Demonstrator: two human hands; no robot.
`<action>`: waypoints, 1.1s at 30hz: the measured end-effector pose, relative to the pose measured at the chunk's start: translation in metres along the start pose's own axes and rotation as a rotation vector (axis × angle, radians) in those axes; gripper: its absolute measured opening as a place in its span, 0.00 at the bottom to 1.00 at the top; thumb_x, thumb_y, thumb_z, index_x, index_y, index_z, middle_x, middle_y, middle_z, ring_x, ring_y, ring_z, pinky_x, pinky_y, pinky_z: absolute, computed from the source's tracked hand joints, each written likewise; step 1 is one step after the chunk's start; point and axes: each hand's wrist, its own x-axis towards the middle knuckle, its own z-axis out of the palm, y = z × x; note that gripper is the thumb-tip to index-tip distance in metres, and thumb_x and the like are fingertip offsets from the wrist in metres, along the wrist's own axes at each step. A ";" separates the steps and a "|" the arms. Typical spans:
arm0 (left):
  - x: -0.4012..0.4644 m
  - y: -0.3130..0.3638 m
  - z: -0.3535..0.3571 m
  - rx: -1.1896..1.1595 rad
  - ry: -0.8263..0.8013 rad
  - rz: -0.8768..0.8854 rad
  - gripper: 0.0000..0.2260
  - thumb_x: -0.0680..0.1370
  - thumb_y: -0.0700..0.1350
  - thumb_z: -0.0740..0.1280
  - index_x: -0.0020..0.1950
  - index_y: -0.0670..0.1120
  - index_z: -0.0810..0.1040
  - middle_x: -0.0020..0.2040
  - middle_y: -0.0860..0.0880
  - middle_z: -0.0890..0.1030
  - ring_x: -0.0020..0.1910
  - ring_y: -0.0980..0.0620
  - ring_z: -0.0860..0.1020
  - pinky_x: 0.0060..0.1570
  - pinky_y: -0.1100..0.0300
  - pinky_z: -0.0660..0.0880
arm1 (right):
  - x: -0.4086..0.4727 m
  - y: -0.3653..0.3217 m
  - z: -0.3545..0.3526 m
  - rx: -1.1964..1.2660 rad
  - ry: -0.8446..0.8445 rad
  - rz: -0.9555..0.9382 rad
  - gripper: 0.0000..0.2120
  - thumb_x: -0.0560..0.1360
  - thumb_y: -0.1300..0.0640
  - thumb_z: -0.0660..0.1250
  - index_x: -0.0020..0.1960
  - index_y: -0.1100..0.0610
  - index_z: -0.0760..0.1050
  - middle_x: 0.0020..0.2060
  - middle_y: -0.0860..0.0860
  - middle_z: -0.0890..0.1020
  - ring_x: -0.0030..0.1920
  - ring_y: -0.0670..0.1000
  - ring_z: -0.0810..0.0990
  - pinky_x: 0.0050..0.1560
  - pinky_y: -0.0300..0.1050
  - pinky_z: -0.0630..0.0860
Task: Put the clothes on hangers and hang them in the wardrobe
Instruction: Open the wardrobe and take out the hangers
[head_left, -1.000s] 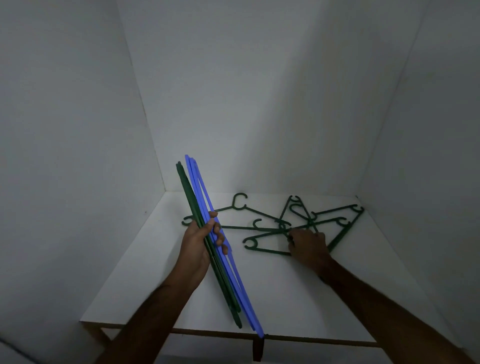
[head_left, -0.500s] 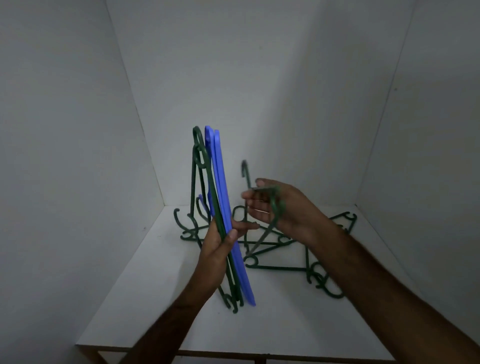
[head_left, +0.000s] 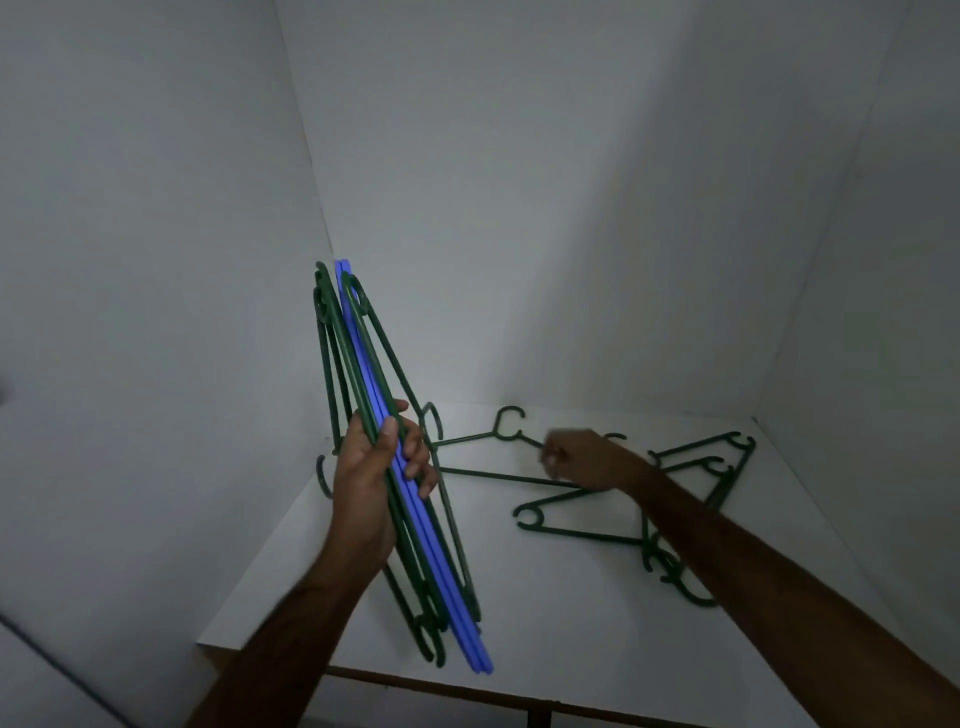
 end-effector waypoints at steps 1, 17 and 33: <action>0.000 0.004 -0.007 0.024 0.025 -0.009 0.07 0.82 0.43 0.59 0.58 0.42 0.71 0.34 0.48 0.69 0.27 0.55 0.66 0.23 0.63 0.68 | -0.003 0.019 0.016 -0.185 -0.102 0.057 0.13 0.80 0.52 0.69 0.61 0.56 0.76 0.58 0.55 0.81 0.54 0.52 0.79 0.54 0.44 0.73; 0.003 -0.016 -0.017 0.083 0.186 -0.140 0.05 0.83 0.37 0.60 0.53 0.44 0.75 0.35 0.49 0.74 0.29 0.53 0.74 0.29 0.56 0.78 | -0.035 0.013 -0.019 -0.326 0.404 -0.121 0.06 0.83 0.56 0.61 0.56 0.54 0.76 0.54 0.54 0.78 0.48 0.57 0.81 0.46 0.52 0.78; 0.011 -0.011 0.004 -0.014 0.154 -0.230 0.03 0.82 0.36 0.61 0.53 0.39 0.74 0.40 0.39 0.81 0.40 0.39 0.84 0.40 0.43 0.83 | -0.069 -0.091 -0.128 0.670 0.247 -0.534 0.09 0.82 0.66 0.64 0.59 0.63 0.79 0.45 0.59 0.86 0.47 0.57 0.86 0.51 0.50 0.83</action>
